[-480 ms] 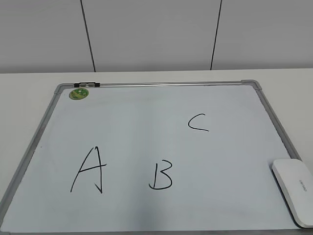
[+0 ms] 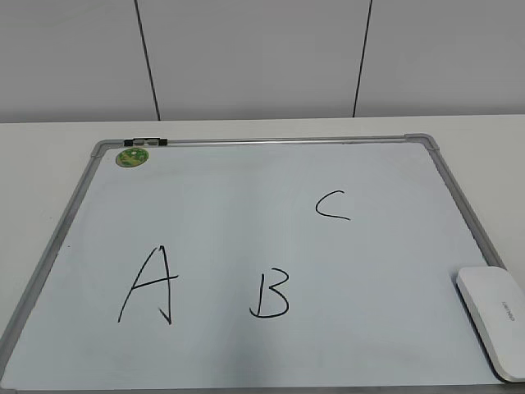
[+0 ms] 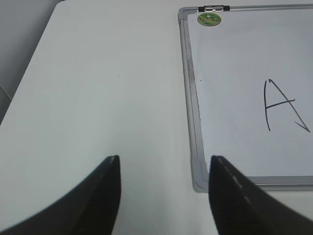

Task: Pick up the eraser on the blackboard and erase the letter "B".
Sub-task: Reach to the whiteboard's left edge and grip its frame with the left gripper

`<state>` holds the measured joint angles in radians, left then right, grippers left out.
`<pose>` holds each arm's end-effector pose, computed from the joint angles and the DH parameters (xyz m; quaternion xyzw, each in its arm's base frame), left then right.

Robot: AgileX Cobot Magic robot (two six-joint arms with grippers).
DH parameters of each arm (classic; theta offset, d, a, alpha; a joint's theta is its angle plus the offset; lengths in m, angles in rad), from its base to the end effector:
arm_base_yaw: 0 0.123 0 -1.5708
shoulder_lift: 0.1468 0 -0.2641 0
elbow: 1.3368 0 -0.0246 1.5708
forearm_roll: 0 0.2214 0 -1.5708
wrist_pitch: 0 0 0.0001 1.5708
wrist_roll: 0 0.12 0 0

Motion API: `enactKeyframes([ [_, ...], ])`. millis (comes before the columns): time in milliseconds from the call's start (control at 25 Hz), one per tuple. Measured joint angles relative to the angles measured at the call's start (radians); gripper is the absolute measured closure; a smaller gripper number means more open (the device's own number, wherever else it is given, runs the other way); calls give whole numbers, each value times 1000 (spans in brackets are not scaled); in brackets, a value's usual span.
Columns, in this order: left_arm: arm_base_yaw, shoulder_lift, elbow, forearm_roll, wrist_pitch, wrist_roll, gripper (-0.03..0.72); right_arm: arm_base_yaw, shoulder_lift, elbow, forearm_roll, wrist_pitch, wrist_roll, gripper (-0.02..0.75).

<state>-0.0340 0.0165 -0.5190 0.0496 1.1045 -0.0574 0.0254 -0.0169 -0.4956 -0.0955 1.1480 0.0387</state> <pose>0.0142 0.0048 0.2504 -0.0116 0.8635 0.0017 0.5043 0.0093 -0.0102 0.2403 0.0100 0.8711 -0.0319 0.4900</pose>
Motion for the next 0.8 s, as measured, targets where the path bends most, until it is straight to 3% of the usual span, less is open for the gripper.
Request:
enactKeyframes([
  [520, 0, 18, -2, 0, -7, 0, 252, 0, 0, 0, 0, 0, 0, 148],
  [800, 0, 264, -24, 0, -62, 0, 252, 0, 0, 0, 0, 0, 0, 148],
])
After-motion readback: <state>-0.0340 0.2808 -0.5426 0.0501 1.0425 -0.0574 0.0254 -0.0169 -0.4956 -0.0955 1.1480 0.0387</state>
